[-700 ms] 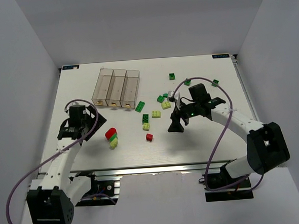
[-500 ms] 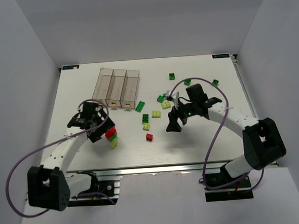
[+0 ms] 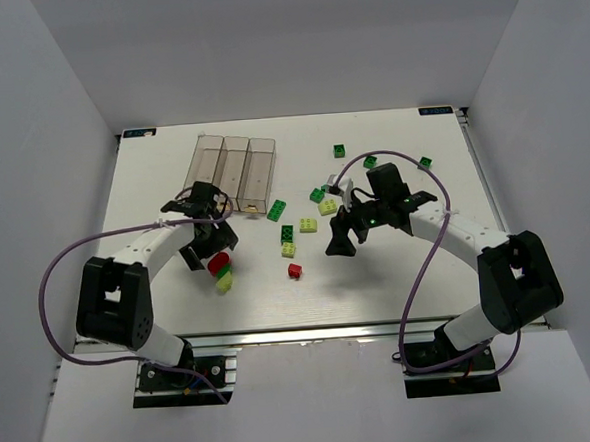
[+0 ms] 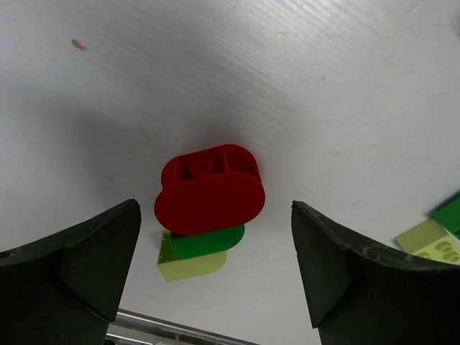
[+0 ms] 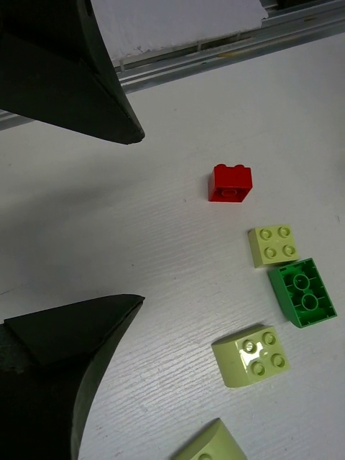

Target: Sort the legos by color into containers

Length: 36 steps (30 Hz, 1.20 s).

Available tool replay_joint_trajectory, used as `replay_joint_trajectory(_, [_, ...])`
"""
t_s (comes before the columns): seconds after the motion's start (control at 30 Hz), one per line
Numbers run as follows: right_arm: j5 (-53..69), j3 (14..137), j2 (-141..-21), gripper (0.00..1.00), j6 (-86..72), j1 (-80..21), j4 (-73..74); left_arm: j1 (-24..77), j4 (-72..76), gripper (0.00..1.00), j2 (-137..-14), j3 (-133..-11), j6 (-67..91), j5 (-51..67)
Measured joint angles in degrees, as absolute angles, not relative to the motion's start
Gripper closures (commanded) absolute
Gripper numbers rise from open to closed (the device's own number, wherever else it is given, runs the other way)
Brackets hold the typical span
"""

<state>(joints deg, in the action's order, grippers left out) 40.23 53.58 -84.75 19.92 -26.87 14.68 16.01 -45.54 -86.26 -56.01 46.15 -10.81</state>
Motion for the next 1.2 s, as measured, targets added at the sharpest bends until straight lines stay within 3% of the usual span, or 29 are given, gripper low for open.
replay_joint_trajectory(0.33, [39.53,53.45,-84.71,0.11,19.68,-26.87,14.41,16.73,-45.36,0.06,-89.6,-55.66,46.44,-11.18])
replay_joint_trajectory(0.5, [39.42,53.45,-84.71,0.11,19.7,-26.87,14.41,16.73,-42.83,0.15,-90.3,-54.7,46.59,-11.49])
replay_joint_trajectory(0.9, [38.94,53.45,-84.71,0.11,19.99,-26.87,14.85,16.73,-39.81,0.24,-93.54,-54.06,47.09,-12.03])
replay_joint_trajectory(1.2, [38.72,53.45,-84.71,0.11,20.03,-26.87,15.0,16.73,-38.46,0.16,-93.38,-53.36,46.96,-11.53])
